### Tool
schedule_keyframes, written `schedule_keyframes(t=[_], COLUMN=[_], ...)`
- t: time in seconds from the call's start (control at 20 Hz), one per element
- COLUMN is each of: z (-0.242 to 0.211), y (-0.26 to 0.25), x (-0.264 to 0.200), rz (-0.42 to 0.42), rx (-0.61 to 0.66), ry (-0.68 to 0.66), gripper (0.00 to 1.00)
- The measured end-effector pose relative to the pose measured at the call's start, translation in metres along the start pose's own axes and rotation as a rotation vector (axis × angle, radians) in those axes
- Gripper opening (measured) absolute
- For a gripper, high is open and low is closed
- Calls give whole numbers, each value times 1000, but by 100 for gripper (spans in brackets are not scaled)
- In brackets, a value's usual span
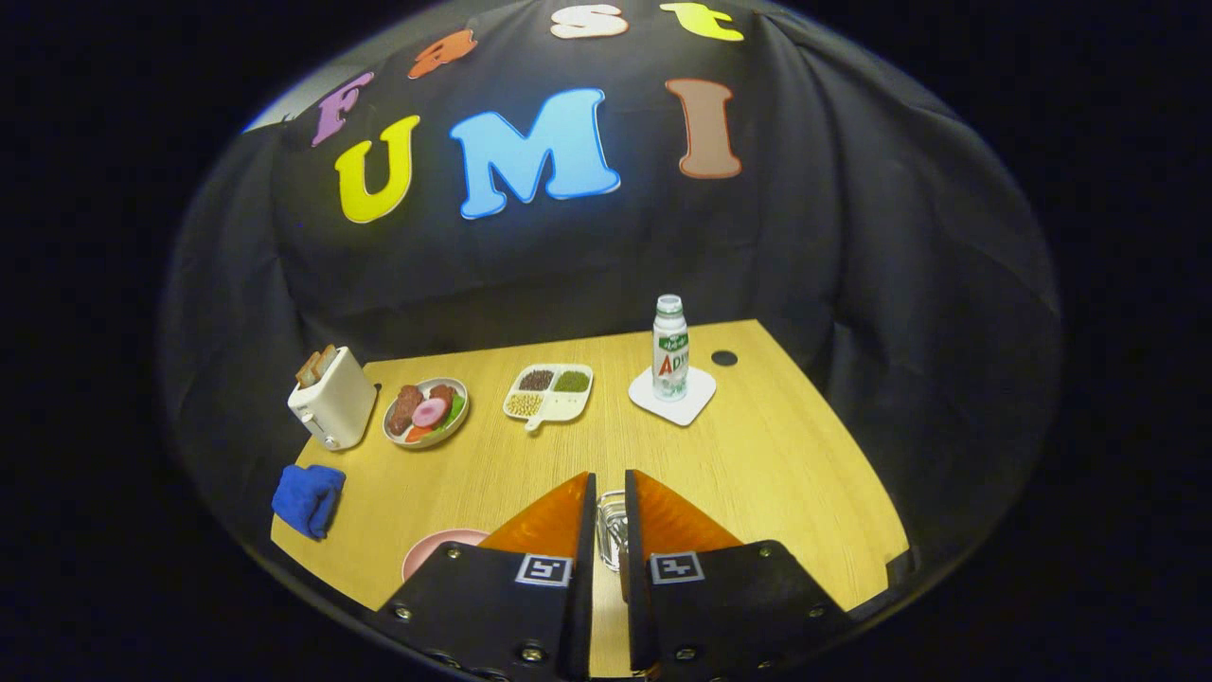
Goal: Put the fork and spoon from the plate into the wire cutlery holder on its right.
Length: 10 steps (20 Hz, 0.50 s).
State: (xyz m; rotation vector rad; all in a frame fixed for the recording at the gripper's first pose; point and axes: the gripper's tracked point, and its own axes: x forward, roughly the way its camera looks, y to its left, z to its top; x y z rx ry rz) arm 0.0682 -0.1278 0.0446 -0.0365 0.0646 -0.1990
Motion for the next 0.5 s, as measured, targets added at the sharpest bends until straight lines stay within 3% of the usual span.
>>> schedule_keyframes(t=[0.1, 0.15, 0.3, 0.4, 0.5], z=[26, 36, 68, 85, 97], y=[3, 4, 13, 20, 29], x=[-10, -15, -36, -48, -59], rz=[-13, -25, -37, -43, -34], rx=[-57, -82, -126, -156, -188], ry=[-94, -135, -255, -314, -356], gripper=[19, 35, 38, 49, 50])
